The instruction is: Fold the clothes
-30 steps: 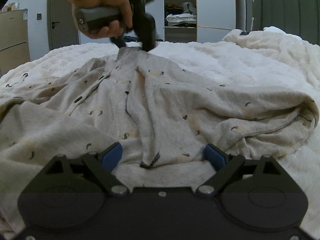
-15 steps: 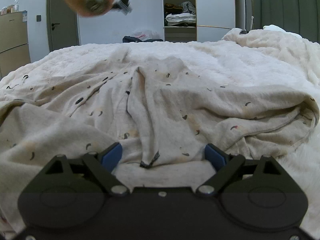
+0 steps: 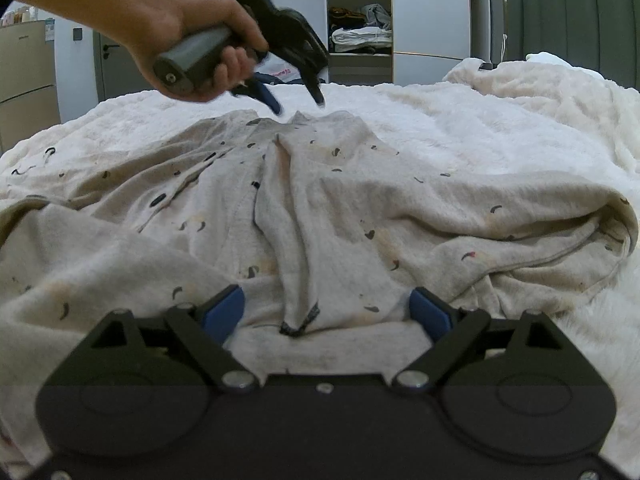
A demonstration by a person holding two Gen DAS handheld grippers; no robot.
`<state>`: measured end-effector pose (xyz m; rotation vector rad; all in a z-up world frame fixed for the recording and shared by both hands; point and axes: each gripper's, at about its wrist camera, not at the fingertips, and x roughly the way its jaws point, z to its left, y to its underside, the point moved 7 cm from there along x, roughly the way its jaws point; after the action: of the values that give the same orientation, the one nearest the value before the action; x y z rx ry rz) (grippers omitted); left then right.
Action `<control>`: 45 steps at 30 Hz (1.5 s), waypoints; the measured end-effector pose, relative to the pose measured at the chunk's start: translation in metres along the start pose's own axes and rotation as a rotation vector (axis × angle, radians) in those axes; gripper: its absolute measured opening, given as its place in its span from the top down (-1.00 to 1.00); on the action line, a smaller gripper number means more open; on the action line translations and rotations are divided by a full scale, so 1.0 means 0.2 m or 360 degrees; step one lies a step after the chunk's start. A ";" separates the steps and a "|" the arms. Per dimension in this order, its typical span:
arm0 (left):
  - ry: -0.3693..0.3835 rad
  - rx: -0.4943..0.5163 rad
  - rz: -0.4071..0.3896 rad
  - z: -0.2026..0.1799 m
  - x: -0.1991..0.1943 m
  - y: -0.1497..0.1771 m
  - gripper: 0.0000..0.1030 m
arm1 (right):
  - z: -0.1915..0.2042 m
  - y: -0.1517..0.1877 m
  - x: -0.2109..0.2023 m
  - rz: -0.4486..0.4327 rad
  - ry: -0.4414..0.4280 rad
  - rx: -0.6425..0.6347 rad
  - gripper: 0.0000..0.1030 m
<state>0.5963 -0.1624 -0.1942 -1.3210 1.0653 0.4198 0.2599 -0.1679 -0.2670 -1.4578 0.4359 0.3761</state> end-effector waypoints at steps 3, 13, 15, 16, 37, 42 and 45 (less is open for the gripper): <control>-0.0012 -0.0030 -0.0137 0.02 -0.05 -0.02 0.98 | 0.00 0.00 0.00 0.0000 0.0001 -0.0001 -0.76; -0.0185 -0.0135 -0.0277 0.24 -0.09 0.05 -0.10 | 0.00 0.00 0.00 -0.0002 0.0003 -0.0003 -0.76; -0.0049 -0.0239 -0.0402 0.25 -0.16 0.05 -0.35 | 0.00 0.00 0.00 -0.0002 0.0003 -0.0004 -0.76; 0.0012 -0.0290 -0.0447 0.26 -0.20 0.05 -0.37 | 0.00 0.00 0.00 -0.0002 0.0004 -0.0004 -0.76; -0.0561 0.0189 -0.0154 0.26 -0.14 0.13 0.94 | 0.01 0.01 0.00 -0.0014 0.0012 -0.0016 -0.76; -0.0518 -0.0191 -0.0375 0.44 -0.34 0.09 0.98 | 0.00 0.01 0.00 -0.0012 0.0007 -0.0012 -0.76; -0.0370 -0.0371 -0.0480 0.49 -0.49 0.06 0.98 | 0.00 0.01 0.00 -0.0011 0.0004 -0.0010 -0.76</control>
<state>0.5756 -0.0396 -0.1324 -1.5690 0.6247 0.4663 0.2595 -0.1677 -0.2679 -1.4655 0.4317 0.3703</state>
